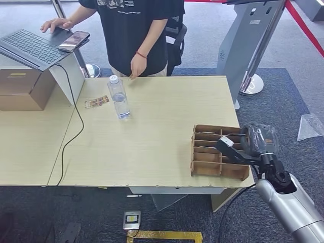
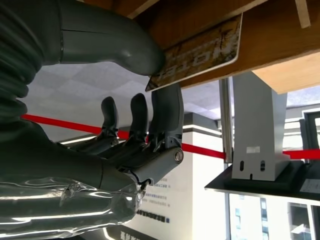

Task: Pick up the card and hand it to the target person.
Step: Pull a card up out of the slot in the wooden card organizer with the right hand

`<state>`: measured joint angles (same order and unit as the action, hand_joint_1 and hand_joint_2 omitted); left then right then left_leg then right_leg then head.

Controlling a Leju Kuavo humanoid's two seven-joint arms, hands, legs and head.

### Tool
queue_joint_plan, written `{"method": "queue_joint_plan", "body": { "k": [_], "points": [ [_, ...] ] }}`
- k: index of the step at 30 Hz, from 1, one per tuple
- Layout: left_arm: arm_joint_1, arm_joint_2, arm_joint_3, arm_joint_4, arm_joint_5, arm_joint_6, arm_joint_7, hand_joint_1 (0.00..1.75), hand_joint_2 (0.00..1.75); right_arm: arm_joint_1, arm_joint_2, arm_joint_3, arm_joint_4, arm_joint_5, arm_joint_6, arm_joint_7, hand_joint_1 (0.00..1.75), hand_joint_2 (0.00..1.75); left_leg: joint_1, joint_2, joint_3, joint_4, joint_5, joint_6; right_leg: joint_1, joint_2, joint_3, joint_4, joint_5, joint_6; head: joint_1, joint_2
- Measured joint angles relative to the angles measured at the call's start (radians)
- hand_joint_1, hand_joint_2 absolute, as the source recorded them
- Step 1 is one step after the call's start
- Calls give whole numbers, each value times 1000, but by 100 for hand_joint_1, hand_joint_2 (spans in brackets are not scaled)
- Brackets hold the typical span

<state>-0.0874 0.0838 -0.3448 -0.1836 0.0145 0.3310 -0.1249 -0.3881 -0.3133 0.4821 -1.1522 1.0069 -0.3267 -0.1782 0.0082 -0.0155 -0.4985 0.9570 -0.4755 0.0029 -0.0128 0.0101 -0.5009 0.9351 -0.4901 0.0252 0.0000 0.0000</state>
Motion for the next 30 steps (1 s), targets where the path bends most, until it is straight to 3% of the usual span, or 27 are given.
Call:
{"method": "queue_joint_plan", "body": {
  "k": [8, 12, 21, 30],
  "points": [
    [0, -1, 2, 0, 3, -1, 3, 0, 175, -16, -7, 11, -6, 5, 13, -1, 132, 175, 0, 0, 0, 0, 0, 0, 0, 0, 0, 0, 0, 0, 0, 0],
    [0, -1, 3, 0, 5, -3, 1, 0, 175, -33, -25, 14, -34, -3, 40, -15, 145, 175, 0, 0, 0, 0, 0, 0, -1, 0, -1, 1, 0, 0, 0, 0],
    [1, 0, 3, 0, 11, -5, 0, 0, 175, -106, -143, 0, -199, -134, 208, -38, 150, 175, -1, 0, -2, 3, 0, 0, -1, -1, -3, 3, -1, 0, 0, 0],
    [1, -9, 7, -1, 20, 1, -1, 0, 175, -149, -221, -28, -281, -218, 253, -18, 149, 175, -2, -1, -3, 4, 0, 1, -2, -2, -4, 4, -1, 0, 0, 0]
  ]
}}
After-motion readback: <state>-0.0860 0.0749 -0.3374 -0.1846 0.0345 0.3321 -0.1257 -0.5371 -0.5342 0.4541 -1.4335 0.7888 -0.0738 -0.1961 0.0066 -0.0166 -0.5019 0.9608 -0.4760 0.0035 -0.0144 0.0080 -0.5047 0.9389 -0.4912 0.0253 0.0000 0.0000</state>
